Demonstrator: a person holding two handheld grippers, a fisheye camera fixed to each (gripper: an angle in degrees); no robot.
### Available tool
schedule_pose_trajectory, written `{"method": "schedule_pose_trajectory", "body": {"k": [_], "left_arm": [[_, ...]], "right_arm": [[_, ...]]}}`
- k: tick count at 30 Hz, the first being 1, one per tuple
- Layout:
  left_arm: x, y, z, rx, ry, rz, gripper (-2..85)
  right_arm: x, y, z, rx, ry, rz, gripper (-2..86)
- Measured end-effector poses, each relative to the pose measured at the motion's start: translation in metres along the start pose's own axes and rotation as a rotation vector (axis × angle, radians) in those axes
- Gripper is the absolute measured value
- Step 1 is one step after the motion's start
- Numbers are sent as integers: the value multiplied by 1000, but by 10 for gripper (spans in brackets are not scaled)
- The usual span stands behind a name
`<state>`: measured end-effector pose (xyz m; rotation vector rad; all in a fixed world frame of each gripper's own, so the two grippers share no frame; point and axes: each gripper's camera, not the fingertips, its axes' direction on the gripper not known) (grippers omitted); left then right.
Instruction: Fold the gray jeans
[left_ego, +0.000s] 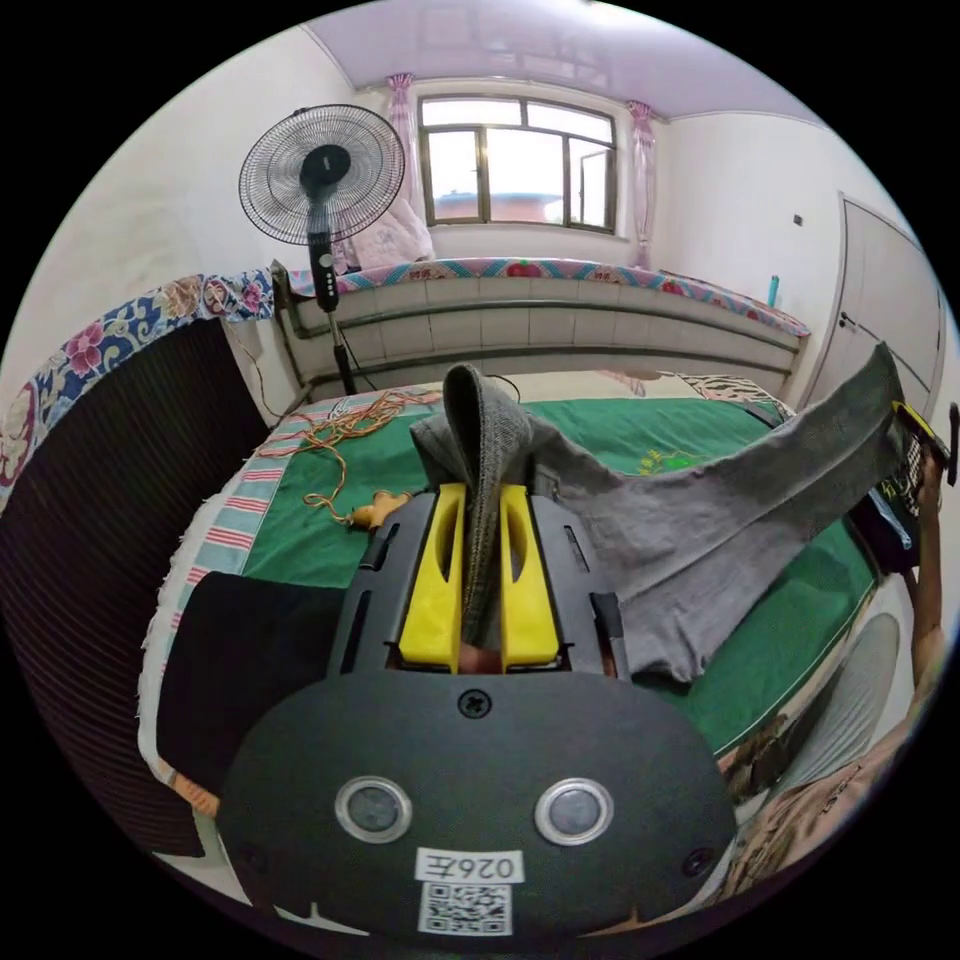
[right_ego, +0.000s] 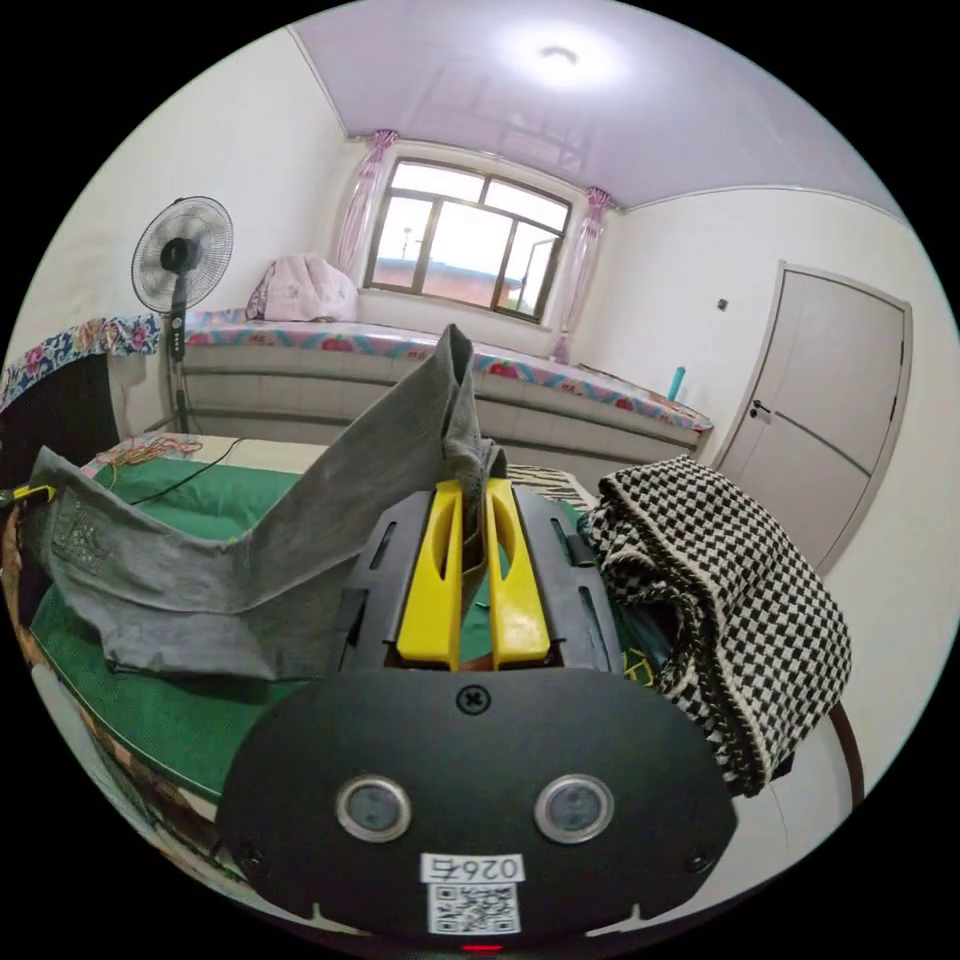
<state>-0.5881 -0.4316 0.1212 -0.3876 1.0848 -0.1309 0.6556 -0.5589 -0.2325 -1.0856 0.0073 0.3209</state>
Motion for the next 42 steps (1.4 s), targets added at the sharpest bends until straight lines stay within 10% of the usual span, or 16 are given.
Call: {"method": "schedule_pose_trajectory", "body": {"k": [9,23,28,42], "left_arm": [[-95,-11,124,-339,-71,-262,117],[-129,-23,148,-258,267,-305,215],[-112,-29,170,-391,-105,-183,70],[-160,-2,81,-113,301,-197,-6]], "right_arm": [[70,35,204,-621,-21,8,24],[77,49,275,-508,-332,68,98],[76,70,347,-704,-371,133,96],[164,69,244,-335,-594,255,-13]]}}
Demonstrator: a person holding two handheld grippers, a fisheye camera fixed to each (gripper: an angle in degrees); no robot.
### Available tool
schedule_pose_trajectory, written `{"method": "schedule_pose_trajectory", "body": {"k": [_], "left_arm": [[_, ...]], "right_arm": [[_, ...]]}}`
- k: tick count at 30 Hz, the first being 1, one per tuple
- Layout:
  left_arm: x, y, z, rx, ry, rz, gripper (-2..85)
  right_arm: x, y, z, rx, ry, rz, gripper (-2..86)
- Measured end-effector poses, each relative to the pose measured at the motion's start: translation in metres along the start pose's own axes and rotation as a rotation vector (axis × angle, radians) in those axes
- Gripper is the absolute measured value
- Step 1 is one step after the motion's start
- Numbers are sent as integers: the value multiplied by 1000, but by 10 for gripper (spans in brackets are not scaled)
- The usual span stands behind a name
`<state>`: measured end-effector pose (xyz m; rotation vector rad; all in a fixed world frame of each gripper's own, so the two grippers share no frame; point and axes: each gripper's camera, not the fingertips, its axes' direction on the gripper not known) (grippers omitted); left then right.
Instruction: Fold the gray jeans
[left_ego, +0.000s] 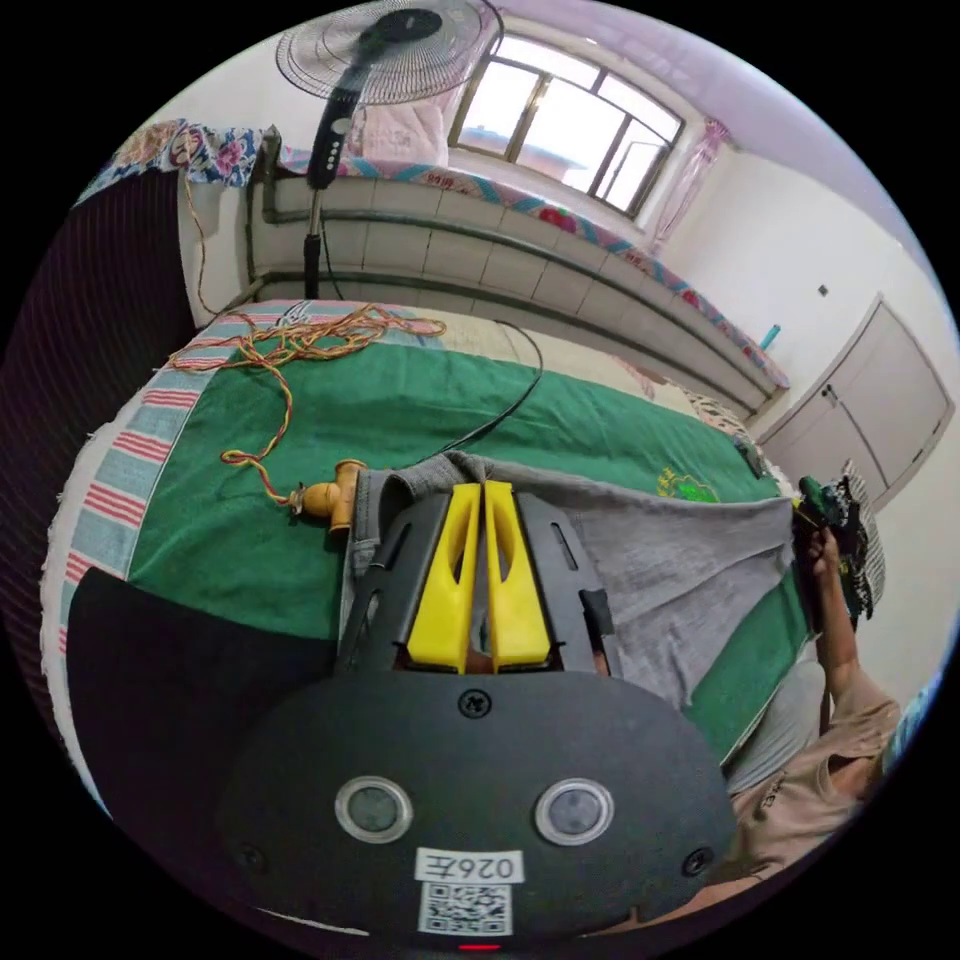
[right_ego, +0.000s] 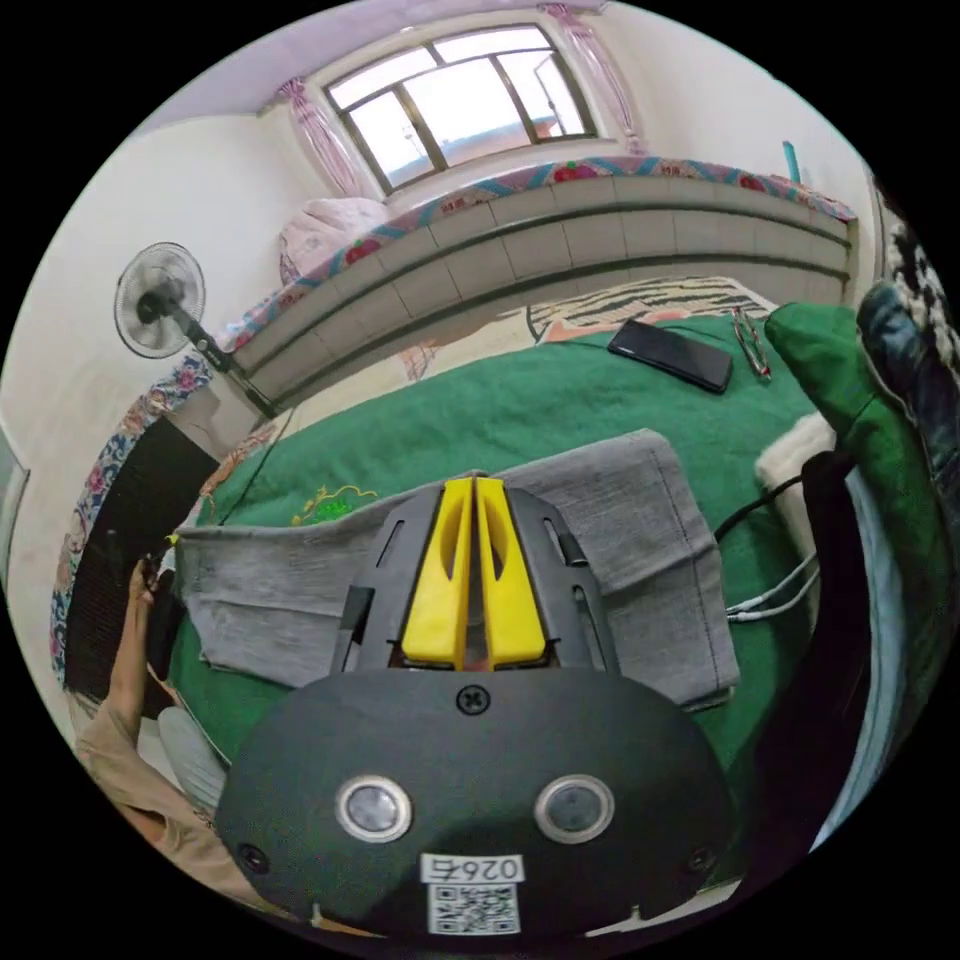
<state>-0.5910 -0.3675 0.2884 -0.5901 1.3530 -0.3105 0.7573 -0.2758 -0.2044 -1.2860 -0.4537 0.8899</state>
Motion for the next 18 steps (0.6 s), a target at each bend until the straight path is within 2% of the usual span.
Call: {"method": "schedule_pose_trajectory", "body": {"k": [5,8,12,16,18], "left_arm": [[-10,68,-71,205,237,36,-6],[-19,128,-108,255,324,33,-6],[-37,209,-136,211,297,-76,-6],[-38,250,-127,28,276,-113,-8],[-36,264,-121,-75,187,-177,-9]], "right_arm": [[-5,53,-86,183,-118,-50,-12],[0,109,-135,252,-185,-70,-12],[10,181,-176,242,-168,-60,-12],[12,218,-167,22,-105,-21,-12],[13,224,-159,-82,-65,18,-11]]}}
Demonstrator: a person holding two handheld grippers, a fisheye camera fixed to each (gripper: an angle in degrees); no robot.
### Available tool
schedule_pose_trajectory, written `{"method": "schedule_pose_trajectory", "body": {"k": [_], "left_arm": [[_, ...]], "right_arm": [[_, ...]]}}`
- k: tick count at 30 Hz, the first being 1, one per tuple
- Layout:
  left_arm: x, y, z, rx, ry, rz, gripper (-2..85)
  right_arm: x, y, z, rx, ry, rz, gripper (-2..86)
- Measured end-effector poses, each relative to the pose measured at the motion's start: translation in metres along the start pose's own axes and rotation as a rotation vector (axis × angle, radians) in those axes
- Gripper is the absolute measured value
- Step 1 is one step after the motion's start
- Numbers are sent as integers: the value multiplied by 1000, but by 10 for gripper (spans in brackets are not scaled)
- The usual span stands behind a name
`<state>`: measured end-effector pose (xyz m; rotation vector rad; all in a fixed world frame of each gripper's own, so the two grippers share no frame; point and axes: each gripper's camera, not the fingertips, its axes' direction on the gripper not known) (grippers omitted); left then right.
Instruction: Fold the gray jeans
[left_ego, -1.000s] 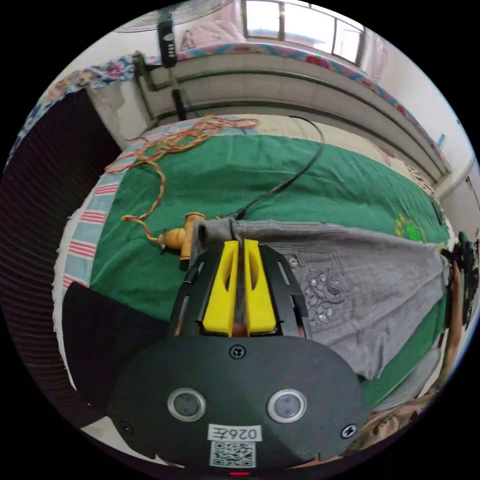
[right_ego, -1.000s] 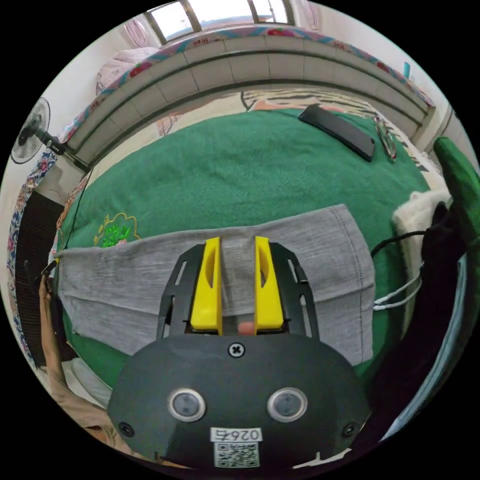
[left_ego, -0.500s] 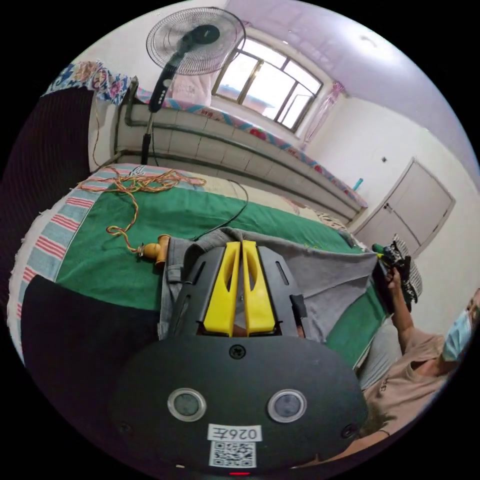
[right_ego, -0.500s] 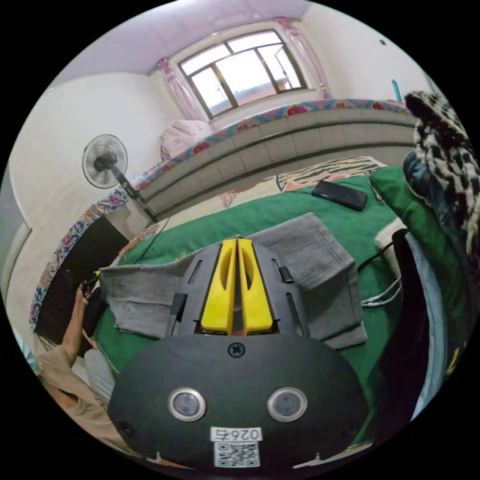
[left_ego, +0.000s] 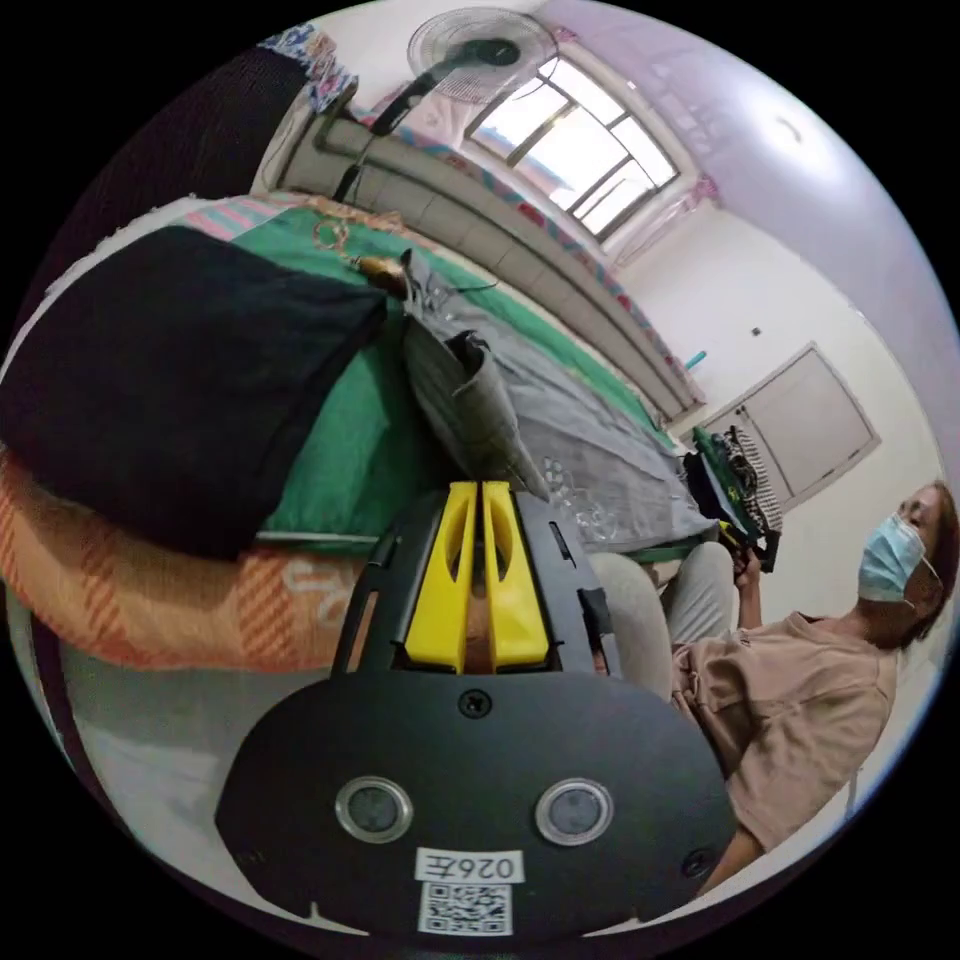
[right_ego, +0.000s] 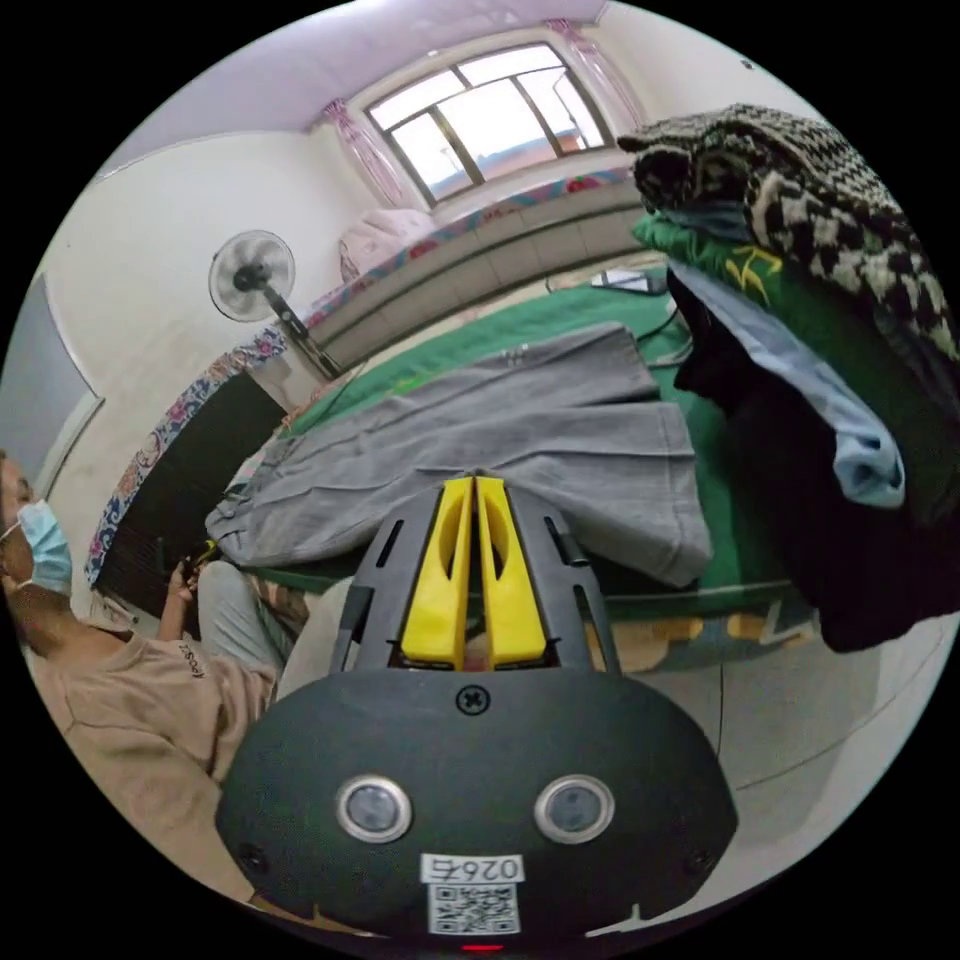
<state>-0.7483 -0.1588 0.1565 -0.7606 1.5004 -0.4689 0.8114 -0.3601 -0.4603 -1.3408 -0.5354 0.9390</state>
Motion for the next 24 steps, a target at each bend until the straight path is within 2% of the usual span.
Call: {"method": "schedule_pose_trajectory", "body": {"k": [3,6,8,11,13,14,17,19,21,24], "left_arm": [[4,14,-31,137,-42,-44,-10],[21,3,-60,266,-119,-27,-10],[40,-19,-58,276,-173,32,-10],[68,-67,-16,156,-188,138,-10],[81,-91,17,75,-232,183,-9],[88,-105,35,41,-272,204,-8],[98,-141,65,32,-379,250,-4],[96,-167,79,49,-440,252,7],[85,-206,101,10,-418,227,114],[62,-242,126,8,-395,120,201]], "right_arm": [[-6,7,-23,104,100,77,-10],[-27,-6,-42,228,161,29,-9],[-42,-26,-33,235,182,-36,-9],[-45,-63,27,37,178,-100,-9],[-32,-73,109,-433,140,-116,-9],[-32,-71,123,-507,151,-131,-9],[-47,-80,112,-381,221,-150,-9],[-49,-110,92,-162,242,-119,-3],[-42,-143,92,-77,273,-91,12],[-19,-201,121,-44,360,-39,54]]}}
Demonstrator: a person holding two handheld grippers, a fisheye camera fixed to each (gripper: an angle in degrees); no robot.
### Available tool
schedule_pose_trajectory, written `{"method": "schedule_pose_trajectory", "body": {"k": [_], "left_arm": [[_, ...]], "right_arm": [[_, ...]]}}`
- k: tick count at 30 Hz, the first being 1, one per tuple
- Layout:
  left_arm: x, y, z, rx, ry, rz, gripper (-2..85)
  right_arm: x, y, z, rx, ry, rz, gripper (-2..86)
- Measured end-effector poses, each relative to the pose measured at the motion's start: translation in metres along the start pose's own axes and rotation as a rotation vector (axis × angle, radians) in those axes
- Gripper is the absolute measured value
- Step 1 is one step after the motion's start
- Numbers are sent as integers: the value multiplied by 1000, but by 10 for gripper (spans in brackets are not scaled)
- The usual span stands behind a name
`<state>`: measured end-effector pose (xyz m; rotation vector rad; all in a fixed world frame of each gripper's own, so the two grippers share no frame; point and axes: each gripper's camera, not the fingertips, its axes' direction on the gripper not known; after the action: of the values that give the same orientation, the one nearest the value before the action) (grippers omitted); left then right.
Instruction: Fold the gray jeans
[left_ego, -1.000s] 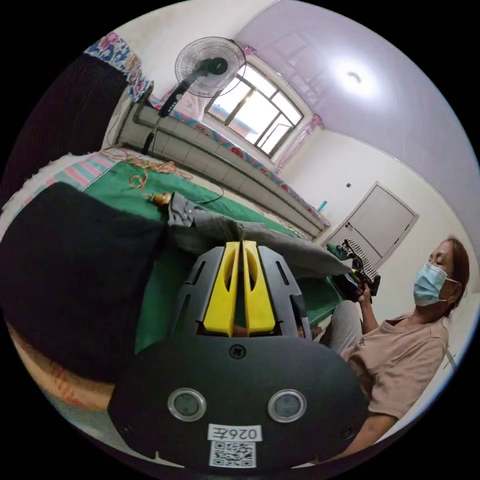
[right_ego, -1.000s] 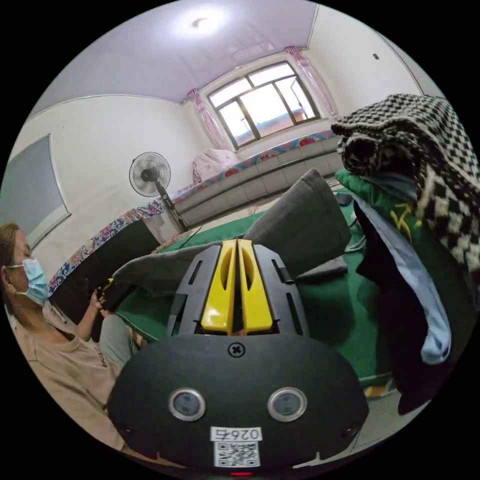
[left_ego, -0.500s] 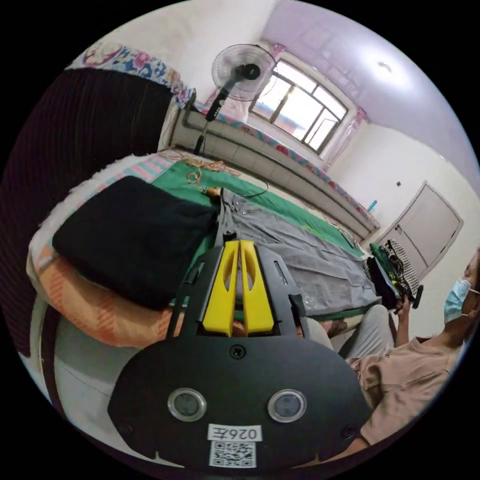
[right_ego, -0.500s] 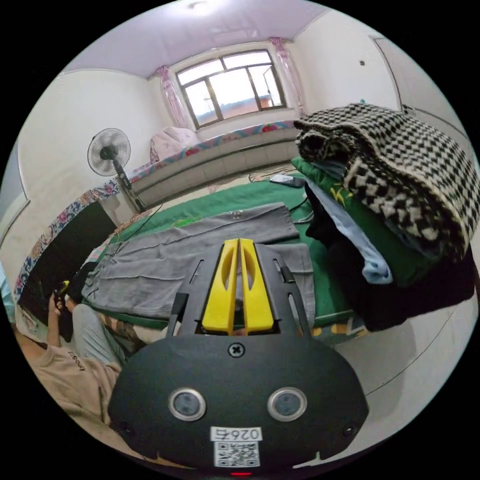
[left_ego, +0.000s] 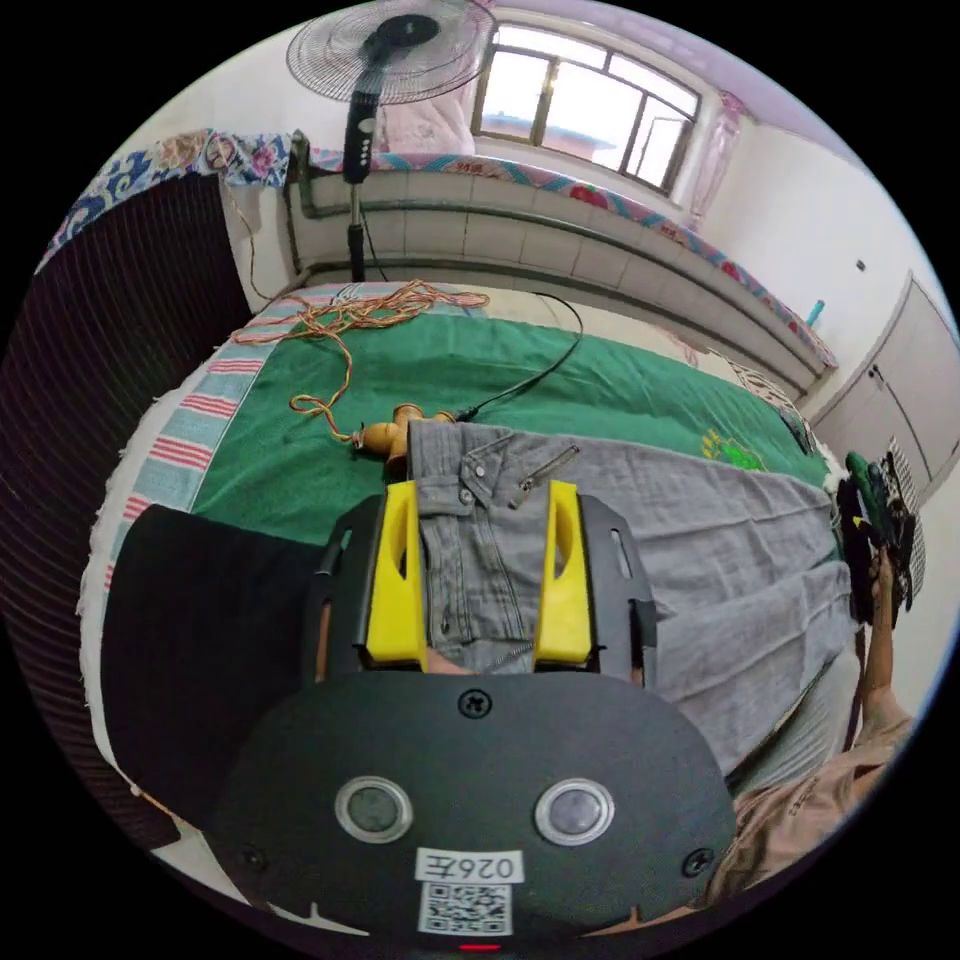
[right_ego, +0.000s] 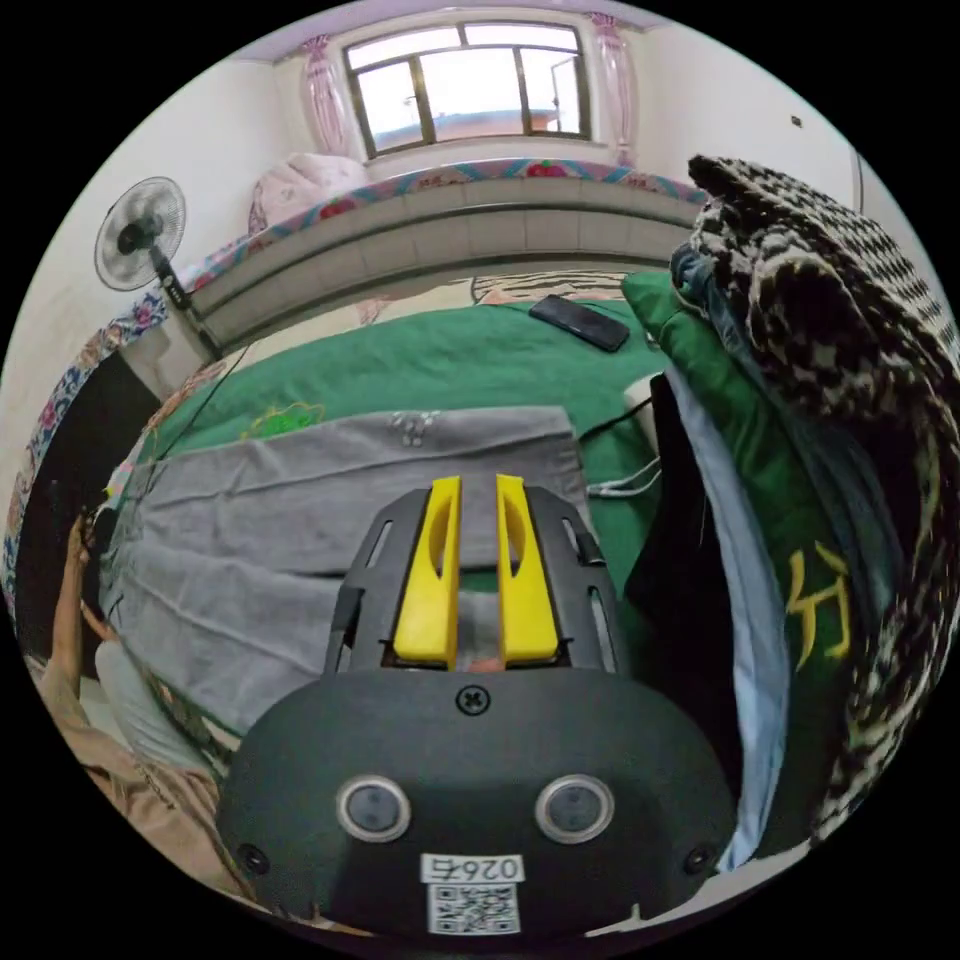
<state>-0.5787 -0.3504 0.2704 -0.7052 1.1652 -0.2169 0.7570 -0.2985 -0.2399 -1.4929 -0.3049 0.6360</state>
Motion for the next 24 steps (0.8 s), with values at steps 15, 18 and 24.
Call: {"method": "schedule_pose_trajectory", "body": {"k": [15,18,24], "left_arm": [[-2,1,15,189,159,41,61],[-20,4,24,163,168,-57,81],[-21,21,18,224,85,-146,61]], "right_arm": [[-22,-42,-2,269,24,-65,1],[-10,-43,-3,287,69,-59,26],[28,-37,29,74,137,152,68]]}}
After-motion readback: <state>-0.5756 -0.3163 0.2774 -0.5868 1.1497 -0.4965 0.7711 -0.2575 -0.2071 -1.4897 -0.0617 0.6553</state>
